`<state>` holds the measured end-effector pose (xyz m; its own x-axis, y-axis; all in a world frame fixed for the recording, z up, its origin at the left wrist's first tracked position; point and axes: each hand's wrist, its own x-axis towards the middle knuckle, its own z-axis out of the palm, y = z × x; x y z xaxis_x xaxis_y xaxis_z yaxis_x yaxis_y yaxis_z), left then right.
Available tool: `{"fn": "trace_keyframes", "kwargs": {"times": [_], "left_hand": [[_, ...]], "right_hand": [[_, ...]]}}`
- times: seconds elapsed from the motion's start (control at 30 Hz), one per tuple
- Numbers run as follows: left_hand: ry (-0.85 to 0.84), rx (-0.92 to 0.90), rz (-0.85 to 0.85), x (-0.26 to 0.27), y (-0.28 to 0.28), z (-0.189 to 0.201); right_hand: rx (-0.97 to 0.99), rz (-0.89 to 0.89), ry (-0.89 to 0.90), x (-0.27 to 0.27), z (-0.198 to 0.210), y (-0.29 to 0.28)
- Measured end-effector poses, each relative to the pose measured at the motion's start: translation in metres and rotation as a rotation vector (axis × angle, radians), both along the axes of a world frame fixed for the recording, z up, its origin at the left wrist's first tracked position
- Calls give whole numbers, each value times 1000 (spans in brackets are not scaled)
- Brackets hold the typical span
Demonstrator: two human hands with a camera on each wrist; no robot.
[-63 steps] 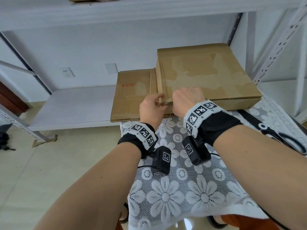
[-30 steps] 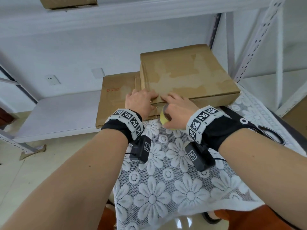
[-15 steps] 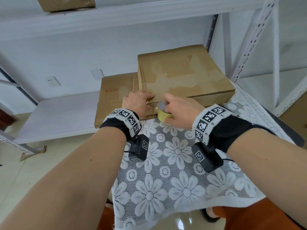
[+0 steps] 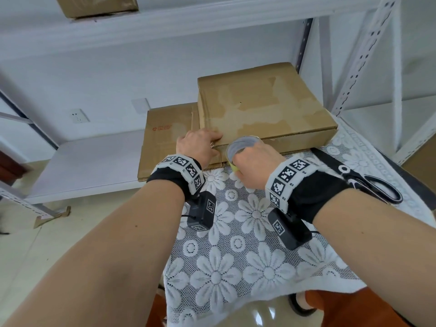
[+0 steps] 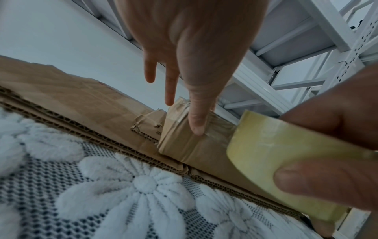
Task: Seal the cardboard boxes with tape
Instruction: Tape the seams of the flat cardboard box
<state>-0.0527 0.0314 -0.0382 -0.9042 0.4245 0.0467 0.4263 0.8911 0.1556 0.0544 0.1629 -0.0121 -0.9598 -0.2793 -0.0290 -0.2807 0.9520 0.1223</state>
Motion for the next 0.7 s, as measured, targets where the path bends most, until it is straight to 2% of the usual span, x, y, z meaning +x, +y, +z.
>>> {"fn": "trace_keyframes", "kwargs": {"times": [0.17, 0.47, 0.7], "left_hand": [[5, 18, 21, -1, 0, -1], [14, 1, 20, 0, 3, 2], [28, -45, 4, 1, 5, 2]], "right_hand": [[29, -26, -22, 0, 1, 1], [33, -67, 72, 7, 6, 18], [157, -140, 112, -1, 1, 9]]}}
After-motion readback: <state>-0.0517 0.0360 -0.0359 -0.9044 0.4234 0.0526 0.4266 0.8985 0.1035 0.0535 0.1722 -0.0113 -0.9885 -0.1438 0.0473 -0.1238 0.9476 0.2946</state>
